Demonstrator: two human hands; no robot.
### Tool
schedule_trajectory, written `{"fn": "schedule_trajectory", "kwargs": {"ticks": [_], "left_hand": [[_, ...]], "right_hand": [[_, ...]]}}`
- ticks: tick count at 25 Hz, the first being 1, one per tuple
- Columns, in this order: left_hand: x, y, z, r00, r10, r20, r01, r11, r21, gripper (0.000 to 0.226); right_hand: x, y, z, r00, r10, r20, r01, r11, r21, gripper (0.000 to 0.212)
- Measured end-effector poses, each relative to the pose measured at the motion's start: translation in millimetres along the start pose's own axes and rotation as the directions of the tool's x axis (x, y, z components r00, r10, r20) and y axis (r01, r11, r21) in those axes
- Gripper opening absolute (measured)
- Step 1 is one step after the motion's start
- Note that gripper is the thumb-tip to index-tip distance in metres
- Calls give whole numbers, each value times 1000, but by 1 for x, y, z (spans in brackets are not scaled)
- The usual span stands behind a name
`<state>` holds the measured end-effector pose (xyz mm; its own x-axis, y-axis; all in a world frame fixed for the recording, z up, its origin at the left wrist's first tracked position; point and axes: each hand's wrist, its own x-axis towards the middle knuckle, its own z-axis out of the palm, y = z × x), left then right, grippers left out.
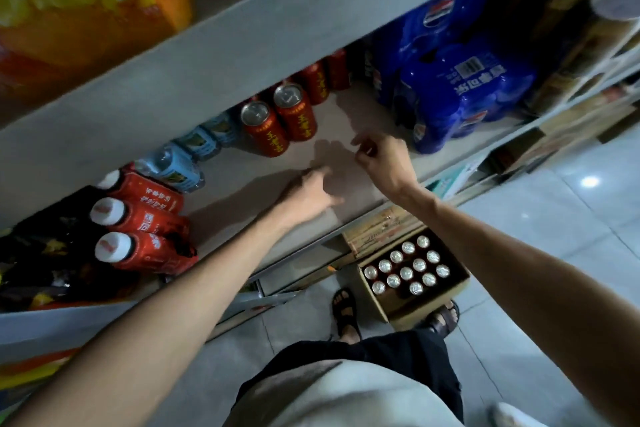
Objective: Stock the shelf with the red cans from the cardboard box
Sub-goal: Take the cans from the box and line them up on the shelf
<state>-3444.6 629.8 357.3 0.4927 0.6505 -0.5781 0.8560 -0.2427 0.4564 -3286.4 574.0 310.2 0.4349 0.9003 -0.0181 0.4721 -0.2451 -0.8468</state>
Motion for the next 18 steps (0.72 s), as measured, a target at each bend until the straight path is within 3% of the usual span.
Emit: {"fn": "schedule_trajectory", "kwargs": {"ticks": [3, 6, 9, 13, 18], "left_hand": [[-4, 43, 17, 979, 187, -75, -194, 976, -100, 34], [-12, 79, 49, 950, 305, 62, -298, 950, -97, 26], [-12, 108, 89, 893, 348, 287, -356, 934, -26, 29], [3, 135, 145, 849, 211, 485, -208, 976, -60, 26], [40, 150, 204, 858, 13, 513, 34, 996, -82, 8]], "right_hand": [[-52, 35, -38, 973, 150, -176, -129, 984, 126, 15], [-89, 84, -67, 887, 337, -316, -281, 937, 210, 14], [-119, 150, -86, 797, 571, -198, -536, 819, 207, 11], [-182, 239, -96, 550, 834, 34, -804, 519, 289, 12], [-245, 288, -93, 348, 936, 61, -887, 307, 345, 18]]}}
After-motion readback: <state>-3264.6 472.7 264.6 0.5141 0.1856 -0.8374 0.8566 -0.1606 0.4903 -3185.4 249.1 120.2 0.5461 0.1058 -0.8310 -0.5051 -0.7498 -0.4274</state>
